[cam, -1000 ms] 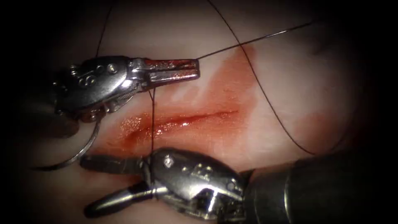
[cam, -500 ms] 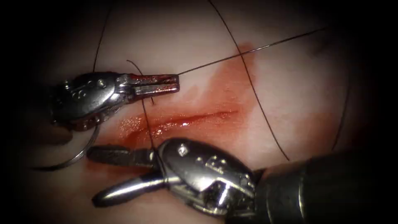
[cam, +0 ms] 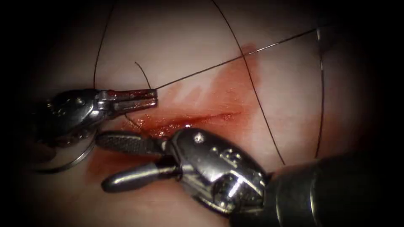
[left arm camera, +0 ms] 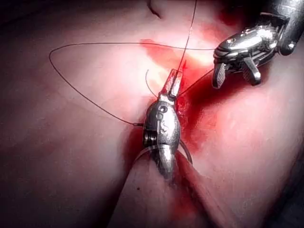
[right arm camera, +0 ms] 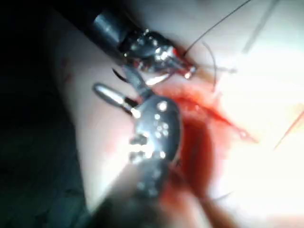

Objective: Wound Closure

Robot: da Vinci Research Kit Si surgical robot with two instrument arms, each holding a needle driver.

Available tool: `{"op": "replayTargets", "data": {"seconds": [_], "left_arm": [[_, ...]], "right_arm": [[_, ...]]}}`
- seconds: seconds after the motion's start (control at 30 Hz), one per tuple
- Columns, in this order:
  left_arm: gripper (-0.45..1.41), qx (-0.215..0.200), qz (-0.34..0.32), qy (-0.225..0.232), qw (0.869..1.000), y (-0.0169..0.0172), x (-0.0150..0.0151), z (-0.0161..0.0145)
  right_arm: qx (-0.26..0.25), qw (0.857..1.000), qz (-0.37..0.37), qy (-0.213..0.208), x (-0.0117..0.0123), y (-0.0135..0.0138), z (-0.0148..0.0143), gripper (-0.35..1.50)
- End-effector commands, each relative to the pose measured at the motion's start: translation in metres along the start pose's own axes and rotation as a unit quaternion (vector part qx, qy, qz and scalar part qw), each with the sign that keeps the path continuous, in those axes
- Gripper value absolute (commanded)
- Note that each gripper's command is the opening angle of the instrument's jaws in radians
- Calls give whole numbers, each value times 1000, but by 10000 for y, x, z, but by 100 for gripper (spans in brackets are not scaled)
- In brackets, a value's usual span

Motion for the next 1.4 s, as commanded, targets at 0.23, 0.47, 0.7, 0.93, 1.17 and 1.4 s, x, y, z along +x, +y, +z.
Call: {"op": "replayTargets", "data": {"seconds": [0.23, 0.47, 0.7, 0.93, 1.17, 1.4], "left_arm": [[-45, 15, -6, 16, 1000, 11, -1, -3], [-45, 32, -11, 33, 999, 25, 6, -9], [-45, 49, -20, 53, 997, 36, 17, -10], [-45, 61, -35, 83, 994, 46, 28, -14], [-45, 67, -44, 89, 993, 65, 30, -16], [-45, 53, -50, 92, 993, 88, 32, -11]], "right_arm": [[-7, 1000, 0, 6, -5, 3, 2, 47], [-19, 1000, -2, 12, -1, 9, -9, 44], [-28, 999, -4, 16, 3, 14, -21, 37], [-28, 999, -5, 18, 2, 16, -24, 37], [-33, 999, -6, 20, 2, 18, -25, 36], [-44, 999, -7, 22, 5, 20, -28, 36]]}}
